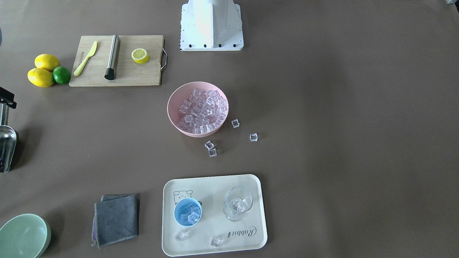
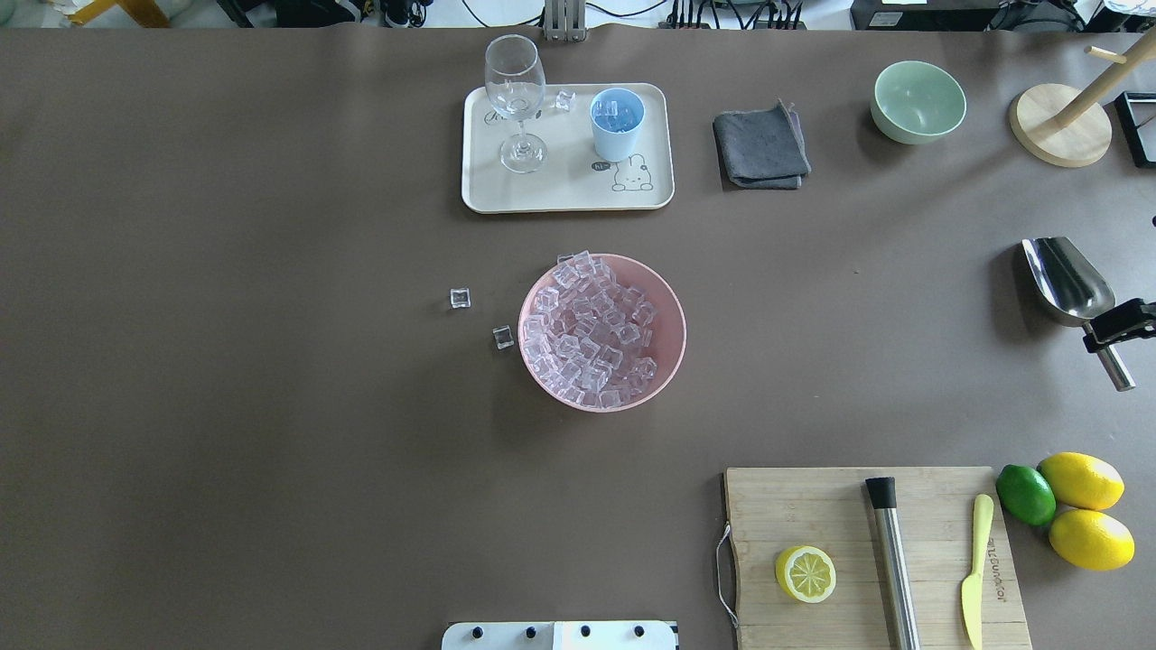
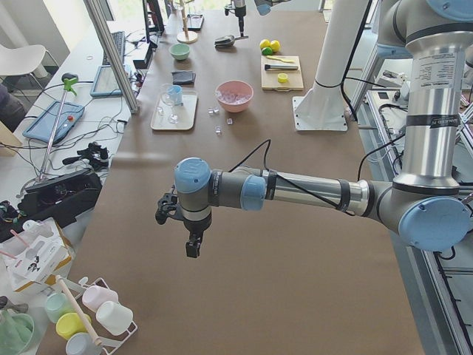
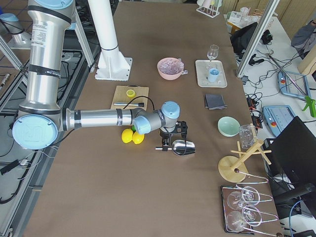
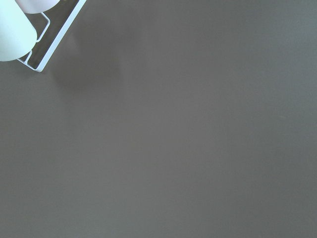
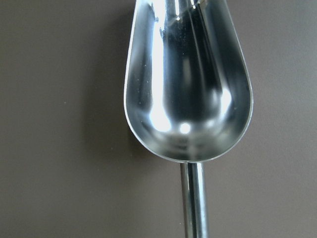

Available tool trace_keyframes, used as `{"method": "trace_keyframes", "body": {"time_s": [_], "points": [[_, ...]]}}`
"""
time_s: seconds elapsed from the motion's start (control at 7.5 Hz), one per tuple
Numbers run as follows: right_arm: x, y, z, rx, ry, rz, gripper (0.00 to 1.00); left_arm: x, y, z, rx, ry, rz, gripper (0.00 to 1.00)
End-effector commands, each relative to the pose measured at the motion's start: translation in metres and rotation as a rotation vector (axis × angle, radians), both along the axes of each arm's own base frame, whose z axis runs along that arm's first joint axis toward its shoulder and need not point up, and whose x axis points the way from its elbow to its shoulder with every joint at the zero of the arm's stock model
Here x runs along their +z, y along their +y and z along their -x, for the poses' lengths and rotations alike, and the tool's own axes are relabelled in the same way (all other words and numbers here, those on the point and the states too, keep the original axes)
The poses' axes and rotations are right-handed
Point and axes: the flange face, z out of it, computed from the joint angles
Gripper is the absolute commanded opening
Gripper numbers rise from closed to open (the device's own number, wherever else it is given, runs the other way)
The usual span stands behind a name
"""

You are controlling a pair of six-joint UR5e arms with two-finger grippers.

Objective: Put ice in cup with scoop

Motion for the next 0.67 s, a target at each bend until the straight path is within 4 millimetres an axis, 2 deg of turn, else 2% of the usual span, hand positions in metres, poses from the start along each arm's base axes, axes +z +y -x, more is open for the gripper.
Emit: {"method": "trace_keyframes", "body": {"time_s": [0.0, 0.13, 0.27, 0.4, 0.53], "points": [[-0.028, -0.002, -0.047, 0.066, -0.063, -0.001, 0.99, -0.003, -0.005, -0.013, 0.026, -0.001, -0.006, 0.99], [-0.036, -0.001, -0.073, 0.043, -0.043, -0.017, 0.99, -0.005, -0.008, -0.016, 0.032, -0.001, -0.011, 0.99], [-0.031, -0.003, -0.105, 0.034, -0.025, -0.01, 0.99, -0.006, -0.009, -0.016, 0.032, -0.001, -0.012, 0.99], [-0.03, 0.001, -0.118, -0.017, -0.013, -0.052, 0.99, -0.006, -0.009, -0.016, 0.032, -0.001, -0.011, 0.99], [-0.023, 0.006, -0.138, 0.004, -0.007, -0.039, 0.99, -0.006, -0.009, -0.017, 0.028, 0.001, -0.005, 0.99]]}}
